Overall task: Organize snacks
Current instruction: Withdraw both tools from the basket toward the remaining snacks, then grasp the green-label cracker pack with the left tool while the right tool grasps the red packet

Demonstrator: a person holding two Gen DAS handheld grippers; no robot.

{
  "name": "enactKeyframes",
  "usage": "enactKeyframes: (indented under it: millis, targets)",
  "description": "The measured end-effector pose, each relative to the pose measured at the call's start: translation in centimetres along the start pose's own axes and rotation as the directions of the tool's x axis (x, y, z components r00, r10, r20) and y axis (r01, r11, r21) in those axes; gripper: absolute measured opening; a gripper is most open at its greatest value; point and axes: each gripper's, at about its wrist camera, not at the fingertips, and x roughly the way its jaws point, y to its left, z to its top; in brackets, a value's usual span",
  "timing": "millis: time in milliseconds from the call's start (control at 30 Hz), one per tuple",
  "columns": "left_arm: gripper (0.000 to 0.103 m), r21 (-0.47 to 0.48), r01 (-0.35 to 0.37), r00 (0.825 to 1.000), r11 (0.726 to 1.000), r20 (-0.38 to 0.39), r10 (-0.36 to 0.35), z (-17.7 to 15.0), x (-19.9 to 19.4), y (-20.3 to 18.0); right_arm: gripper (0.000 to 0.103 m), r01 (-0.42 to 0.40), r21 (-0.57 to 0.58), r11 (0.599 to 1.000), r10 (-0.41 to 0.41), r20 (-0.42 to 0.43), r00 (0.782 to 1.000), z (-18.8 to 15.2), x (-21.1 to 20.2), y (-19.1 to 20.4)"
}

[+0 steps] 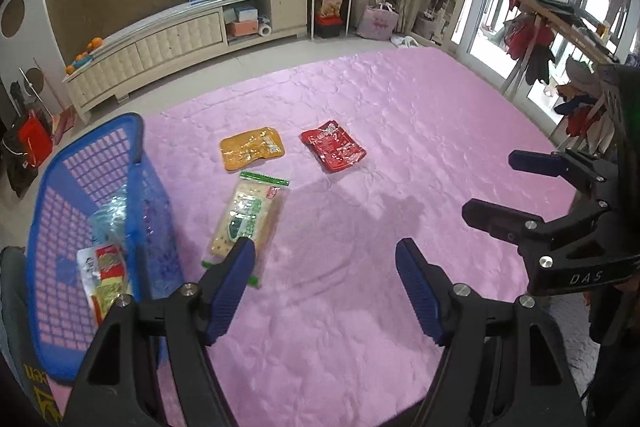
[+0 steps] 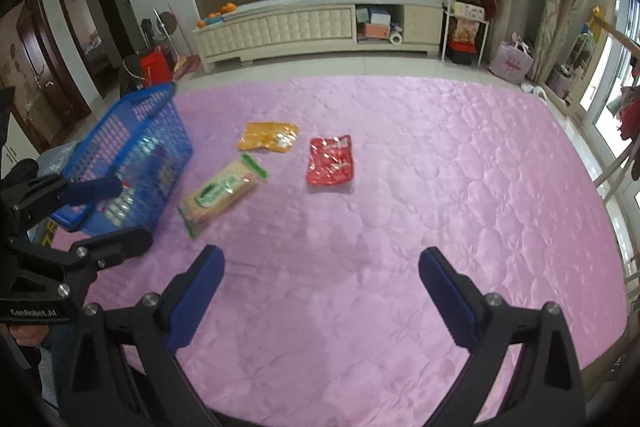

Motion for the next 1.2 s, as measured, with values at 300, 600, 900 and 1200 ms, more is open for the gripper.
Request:
enactKeyframes:
  millis: [300, 600, 900, 1200]
  targets:
    - [0.071, 0.044, -0.079, 0.996, 0.996, -0.028, 0.081, 0.2, 5.4, 0.6, 0.099, 0.042, -0.037, 0.998, -0.043, -0.024, 0.999, 0.3, 5.1, -1.1]
    - [0.077, 0.019, -0.146, 0.985, 0.989, -0.086, 0.147, 0.7, 10.8, 3.8, 0.099, 0.000, -0.017, 1.000, 0.000, -0.020, 1.000, 0.9, 9.5, -1.4]
    - [0.082, 0.082, -0.218, 0.962, 0.972, -0.150, 0.228, 1.4, 15.6, 5.7, 0.099, -0.024, -0.003, 1.000, 0.024, 0.010, 1.000, 1.3, 11.0, -2.4]
    - [0.086, -0.090, -0.093, 0.979, 0.992, -0.190, 0.074, 1.1, 16.2, 7.9, 0.099, -0.032, 0.001, 0.999, 0.032, 0.010, 0.999, 1.1, 11.1, -3.1]
